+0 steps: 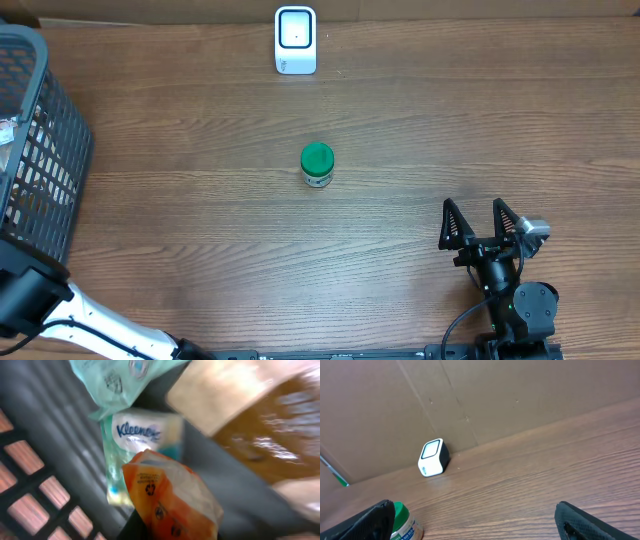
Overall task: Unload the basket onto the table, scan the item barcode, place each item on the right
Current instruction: 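Reach the left gripper into the basket and grasp the orange snack pack, then place the orange snack pack left of the jar and retract, then reach the left gripper into the basket and grasp the Kleenex tissue pack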
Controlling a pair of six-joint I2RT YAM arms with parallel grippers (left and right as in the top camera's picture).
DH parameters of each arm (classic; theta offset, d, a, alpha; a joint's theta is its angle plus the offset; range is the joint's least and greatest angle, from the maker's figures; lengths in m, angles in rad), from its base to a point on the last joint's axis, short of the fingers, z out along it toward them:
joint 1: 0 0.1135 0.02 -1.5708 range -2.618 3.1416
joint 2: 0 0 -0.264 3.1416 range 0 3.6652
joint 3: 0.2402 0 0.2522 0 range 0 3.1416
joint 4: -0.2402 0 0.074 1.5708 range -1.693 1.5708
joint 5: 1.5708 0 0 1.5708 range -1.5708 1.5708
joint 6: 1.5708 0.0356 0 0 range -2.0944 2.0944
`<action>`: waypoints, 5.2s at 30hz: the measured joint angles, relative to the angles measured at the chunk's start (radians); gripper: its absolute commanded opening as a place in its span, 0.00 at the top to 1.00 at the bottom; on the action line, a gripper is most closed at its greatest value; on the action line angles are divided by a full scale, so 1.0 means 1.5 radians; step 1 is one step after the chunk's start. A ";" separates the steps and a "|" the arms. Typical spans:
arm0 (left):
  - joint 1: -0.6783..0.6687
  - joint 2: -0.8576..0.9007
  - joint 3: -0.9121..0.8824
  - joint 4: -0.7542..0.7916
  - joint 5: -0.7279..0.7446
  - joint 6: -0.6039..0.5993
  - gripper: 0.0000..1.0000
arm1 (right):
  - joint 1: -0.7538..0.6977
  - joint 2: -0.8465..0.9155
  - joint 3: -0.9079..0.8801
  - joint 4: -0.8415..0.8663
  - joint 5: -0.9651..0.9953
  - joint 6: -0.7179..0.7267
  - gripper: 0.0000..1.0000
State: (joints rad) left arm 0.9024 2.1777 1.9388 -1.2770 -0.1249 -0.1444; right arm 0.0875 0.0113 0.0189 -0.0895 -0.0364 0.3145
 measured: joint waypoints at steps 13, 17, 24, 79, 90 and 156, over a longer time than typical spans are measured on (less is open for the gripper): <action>-0.126 -0.162 0.355 -0.077 0.208 -0.125 0.96 | 0.000 0.000 0.000 0.001 0.000 0.000 0.00; -0.233 -0.251 0.383 -0.085 0.245 -0.135 0.96 | 0.000 0.000 0.000 0.000 0.000 -0.001 0.00; -0.492 -0.262 0.352 -0.158 0.186 -0.131 0.96 | 0.000 0.000 0.000 0.001 0.000 -0.001 0.00; -0.087 -0.328 0.262 -0.192 0.045 -0.235 0.02 | 0.000 0.000 0.000 0.001 0.000 0.000 0.00; -0.001 -0.237 0.105 -0.155 0.029 -0.128 0.32 | 0.000 0.000 0.000 0.000 0.000 -0.001 0.00; 0.001 -0.113 -0.312 0.279 -0.096 -0.006 0.96 | 0.000 0.000 0.000 0.001 0.000 -0.001 0.00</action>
State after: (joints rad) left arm 0.9035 2.0075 1.4708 -0.8581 -0.2684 -0.1535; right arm 0.0875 0.0113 0.0189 -0.0887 -0.0364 0.3138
